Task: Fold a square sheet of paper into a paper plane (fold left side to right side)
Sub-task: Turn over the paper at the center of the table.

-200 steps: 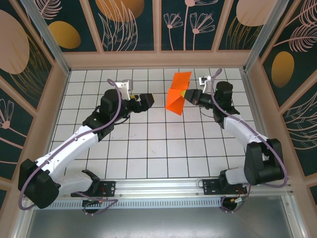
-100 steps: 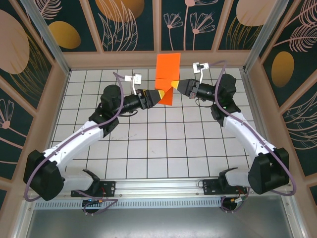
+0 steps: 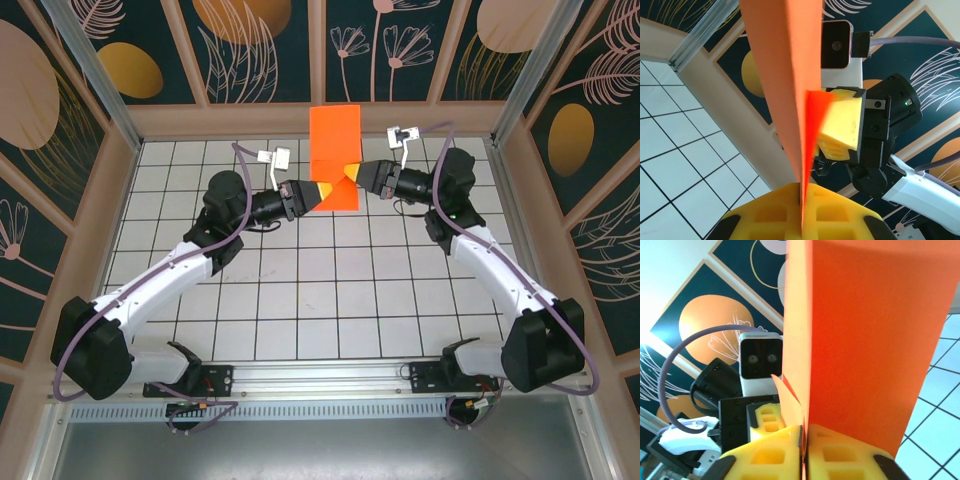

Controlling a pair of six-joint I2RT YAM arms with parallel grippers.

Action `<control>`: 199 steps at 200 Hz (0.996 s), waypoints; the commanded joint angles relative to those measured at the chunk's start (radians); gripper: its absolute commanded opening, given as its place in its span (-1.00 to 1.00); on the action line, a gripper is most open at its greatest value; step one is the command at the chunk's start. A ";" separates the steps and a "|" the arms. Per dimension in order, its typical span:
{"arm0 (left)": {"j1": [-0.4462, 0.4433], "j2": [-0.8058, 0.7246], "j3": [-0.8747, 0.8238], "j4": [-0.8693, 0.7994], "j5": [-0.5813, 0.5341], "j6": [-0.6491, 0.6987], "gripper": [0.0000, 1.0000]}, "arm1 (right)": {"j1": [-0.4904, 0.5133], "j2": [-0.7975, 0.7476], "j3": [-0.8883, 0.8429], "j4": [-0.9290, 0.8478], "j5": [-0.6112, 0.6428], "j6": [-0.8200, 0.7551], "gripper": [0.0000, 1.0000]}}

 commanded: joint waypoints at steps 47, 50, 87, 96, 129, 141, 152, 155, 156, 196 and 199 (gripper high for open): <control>-0.091 0.066 0.171 -0.736 -0.531 0.395 -1.00 | -0.072 -0.067 0.091 -0.858 0.731 -0.426 -0.08; -0.103 0.075 0.186 -0.774 -0.572 0.409 -1.00 | -0.078 -0.065 0.086 -0.876 0.764 -0.429 -0.07; -0.225 0.331 0.418 -1.277 -1.046 0.392 -1.00 | -0.105 -0.077 -0.039 -0.949 1.056 -0.430 -0.06; -0.249 0.388 0.482 -1.397 -1.123 0.367 -1.00 | -0.109 -0.085 -0.070 -0.948 1.097 -0.421 -0.05; -0.317 0.608 0.680 -1.649 -1.297 0.280 -1.00 | -0.132 -0.106 -0.152 -0.926 1.128 -0.404 -0.06; -0.322 0.650 0.732 -1.678 -1.287 0.272 -1.00 | -0.142 -0.110 -0.163 -0.920 1.117 -0.404 -0.05; -0.323 0.699 0.767 -1.687 -1.252 0.278 -1.00 | -0.148 -0.112 -0.168 -0.917 1.108 -0.407 -0.05; -0.322 0.714 0.778 -1.694 -1.243 0.280 -1.00 | -0.150 -0.115 -0.170 -0.916 1.107 -0.407 -0.06; -0.323 0.719 0.782 -1.696 -1.239 0.282 -1.00 | -0.151 -0.115 -0.170 -0.916 1.108 -0.407 -0.05; -0.334 0.918 0.905 -1.782 -1.187 0.296 -0.91 | -0.175 -0.145 -0.186 -0.903 1.063 -0.412 -0.06; -0.335 0.925 0.912 -1.781 -1.183 0.298 -0.90 | -0.178 -0.146 -0.188 -0.904 1.060 -0.412 -0.06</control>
